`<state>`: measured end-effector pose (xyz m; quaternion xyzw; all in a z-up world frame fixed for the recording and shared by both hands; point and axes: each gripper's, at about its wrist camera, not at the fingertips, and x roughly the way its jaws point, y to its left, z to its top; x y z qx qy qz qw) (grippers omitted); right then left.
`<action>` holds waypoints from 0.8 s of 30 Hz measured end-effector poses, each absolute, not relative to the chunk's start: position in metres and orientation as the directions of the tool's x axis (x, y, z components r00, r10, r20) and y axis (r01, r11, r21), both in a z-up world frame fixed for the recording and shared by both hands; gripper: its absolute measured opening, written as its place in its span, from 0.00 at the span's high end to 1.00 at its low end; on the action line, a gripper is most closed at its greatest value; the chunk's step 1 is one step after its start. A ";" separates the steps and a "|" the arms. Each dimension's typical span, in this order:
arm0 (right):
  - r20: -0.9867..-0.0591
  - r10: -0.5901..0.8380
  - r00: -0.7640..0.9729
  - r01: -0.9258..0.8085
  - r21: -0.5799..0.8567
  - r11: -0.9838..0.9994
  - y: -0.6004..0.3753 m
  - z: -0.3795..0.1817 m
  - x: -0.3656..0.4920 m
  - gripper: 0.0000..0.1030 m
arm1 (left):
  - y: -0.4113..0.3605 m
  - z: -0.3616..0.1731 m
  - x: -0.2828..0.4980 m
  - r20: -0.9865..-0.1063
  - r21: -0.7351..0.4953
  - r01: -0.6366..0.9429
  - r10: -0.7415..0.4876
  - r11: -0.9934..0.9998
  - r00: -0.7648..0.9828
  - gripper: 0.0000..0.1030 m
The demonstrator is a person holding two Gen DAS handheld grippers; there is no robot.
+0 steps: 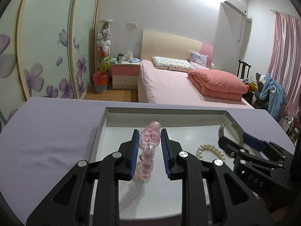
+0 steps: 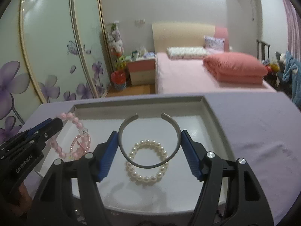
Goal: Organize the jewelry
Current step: 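Carry the bead bracelet and cuff over the tray and open both tools, then grasp the silver ring with the left tool while the right tool grasps the black bead bracelet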
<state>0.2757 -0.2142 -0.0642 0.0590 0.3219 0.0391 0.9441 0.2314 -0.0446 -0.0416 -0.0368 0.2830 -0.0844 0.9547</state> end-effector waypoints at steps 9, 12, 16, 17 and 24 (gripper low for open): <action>-0.540 0.103 0.836 -0.002 0.184 0.983 -0.247 -0.045 0.237 0.30 | -0.007 -0.017 0.213 -0.492 -0.212 0.127 -0.218 0.969 0.843 0.59; -0.522 0.084 0.849 0.016 0.184 0.983 -0.260 -0.036 0.220 0.31 | 0.007 -0.008 0.206 -0.479 -0.228 0.103 -0.204 0.968 0.854 0.59; -0.513 0.060 0.856 0.037 0.177 0.983 -0.275 -0.029 0.198 0.31 | 0.023 -0.001 0.183 -0.467 -0.226 0.082 -0.182 0.971 0.865 0.59; -0.514 0.052 0.856 0.043 0.172 0.984 -0.277 -0.028 0.194 0.31 | 0.024 -0.001 0.178 -0.467 -0.223 0.079 -0.178 0.972 0.866 0.59; -0.585 0.008 0.811 0.098 0.149 0.984 -0.298 -0.046 0.164 0.39 | 0.034 -0.013 0.140 -0.505 -0.168 0.062 -0.140 0.984 0.852 0.54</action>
